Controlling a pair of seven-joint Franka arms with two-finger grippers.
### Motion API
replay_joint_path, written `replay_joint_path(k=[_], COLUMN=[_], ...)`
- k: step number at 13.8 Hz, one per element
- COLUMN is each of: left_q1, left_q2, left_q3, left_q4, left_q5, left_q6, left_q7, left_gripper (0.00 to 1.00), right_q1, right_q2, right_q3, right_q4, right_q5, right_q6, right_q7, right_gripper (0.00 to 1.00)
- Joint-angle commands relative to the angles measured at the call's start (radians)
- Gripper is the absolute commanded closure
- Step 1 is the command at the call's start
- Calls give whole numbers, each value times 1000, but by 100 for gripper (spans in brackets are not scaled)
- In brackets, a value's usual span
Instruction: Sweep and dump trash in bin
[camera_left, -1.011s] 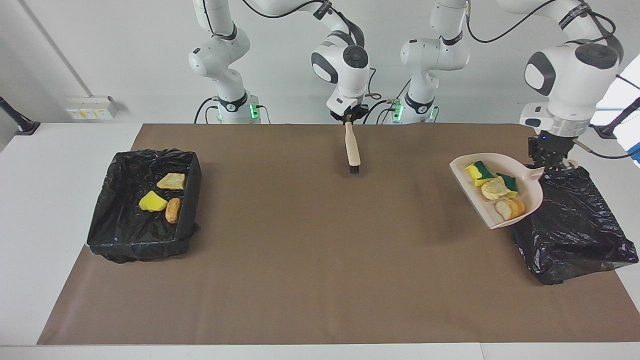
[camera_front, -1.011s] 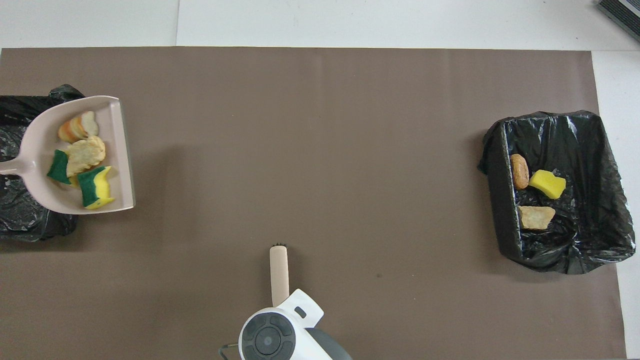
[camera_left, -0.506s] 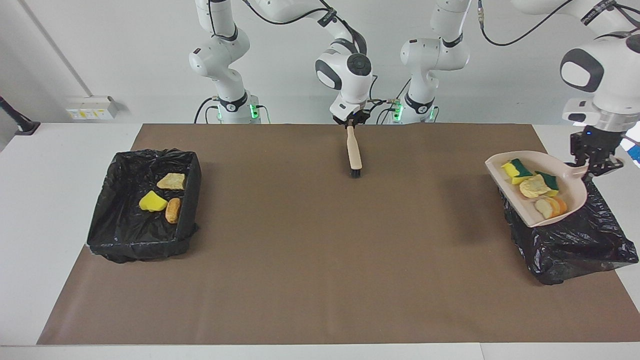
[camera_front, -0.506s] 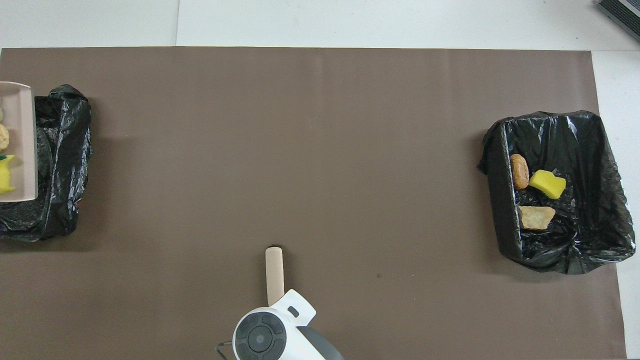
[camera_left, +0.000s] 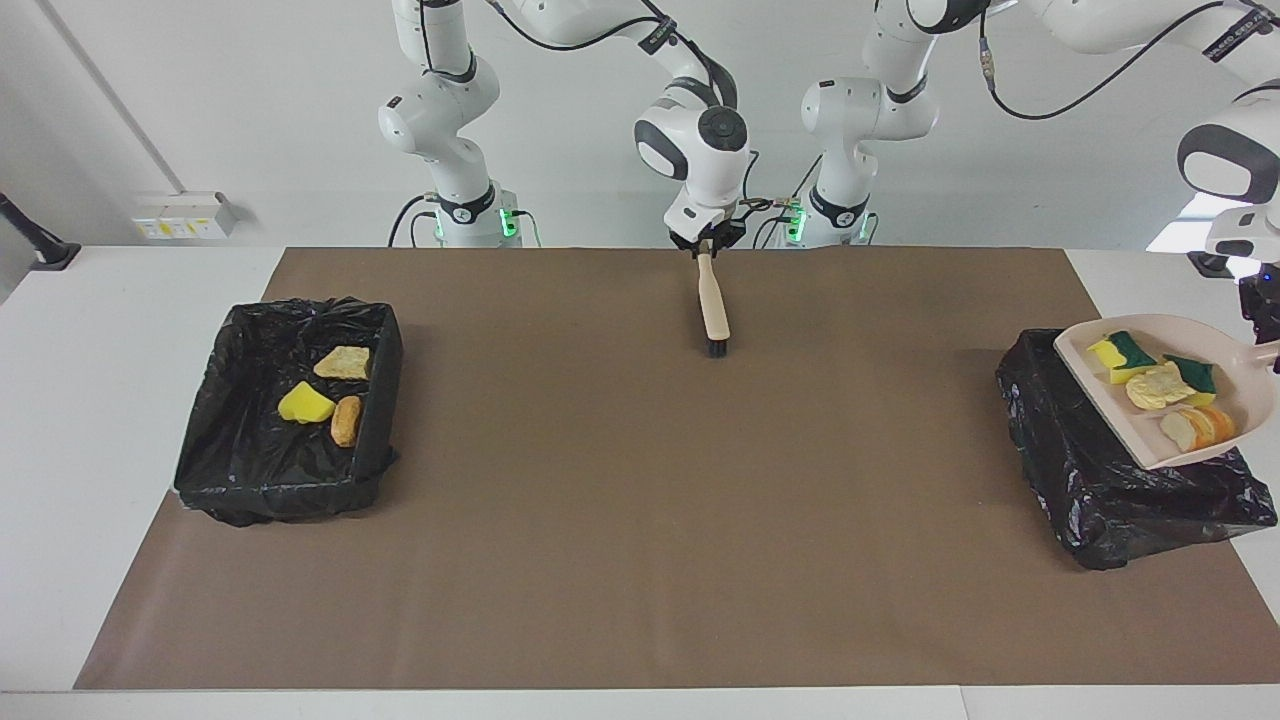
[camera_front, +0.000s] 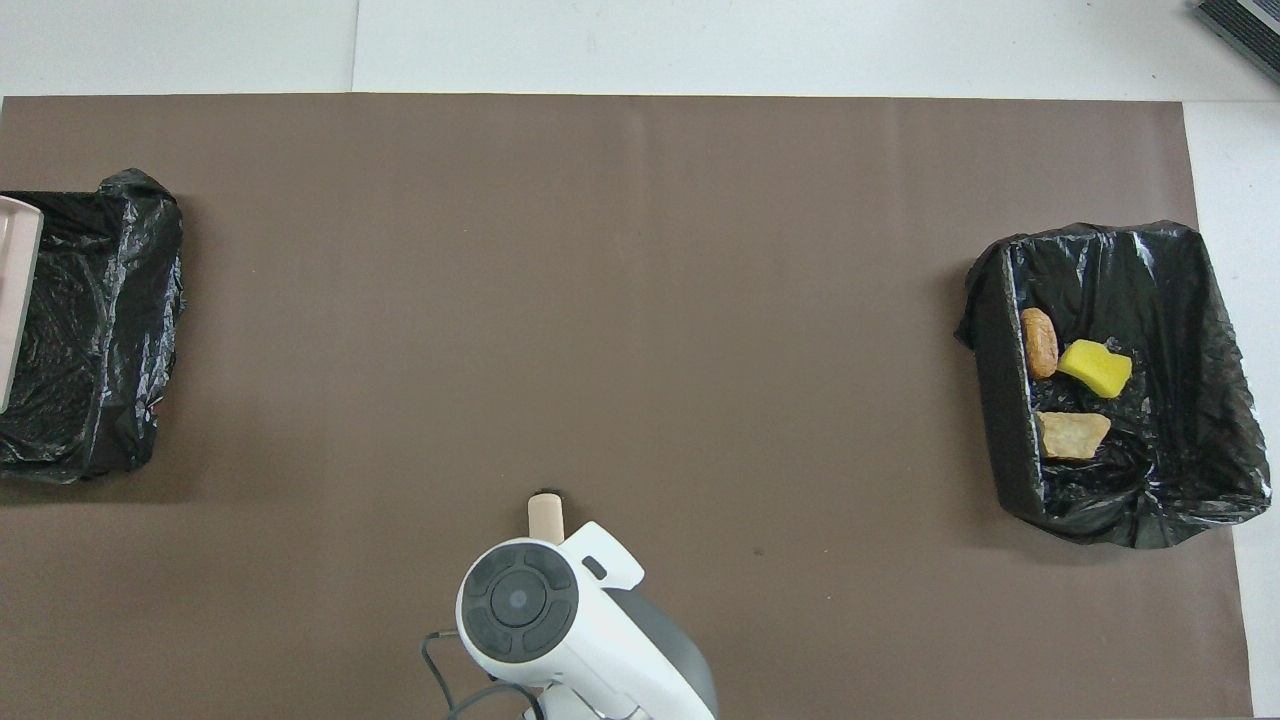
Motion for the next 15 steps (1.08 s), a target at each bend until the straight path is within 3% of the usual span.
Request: replay_joint_path(k=[1, 4, 10, 13, 15], left_q1=[-3, -6, -6, -6, -6], left_q2=[-9, -11, -28, -28, -49], left_q3=[7, 7, 2, -4, -51], left_q4=[0, 5, 83, 109, 108], left_q5=[140, 214, 230, 307, 299], left_q6=[9, -9, -110, -115, -162], left_q7=[-27, -86, -93, -103, -106], left_gripper=[100, 100, 100, 100, 100], right_q1=[-84, -144, -304, -407, -493], right_q2=[-24, -24, -74, -110, -125], right_q3=[11, 11, 8, 8, 8], right_q4=[67, 144, 155, 155, 156], right_q5=[-57, -115, -120, -120, -120], right_q6=[-102, -195, -240, -260, -258], right_q7=[-117, -229, -422, -513, -606], right_gripper=[0, 0, 0, 0, 0])
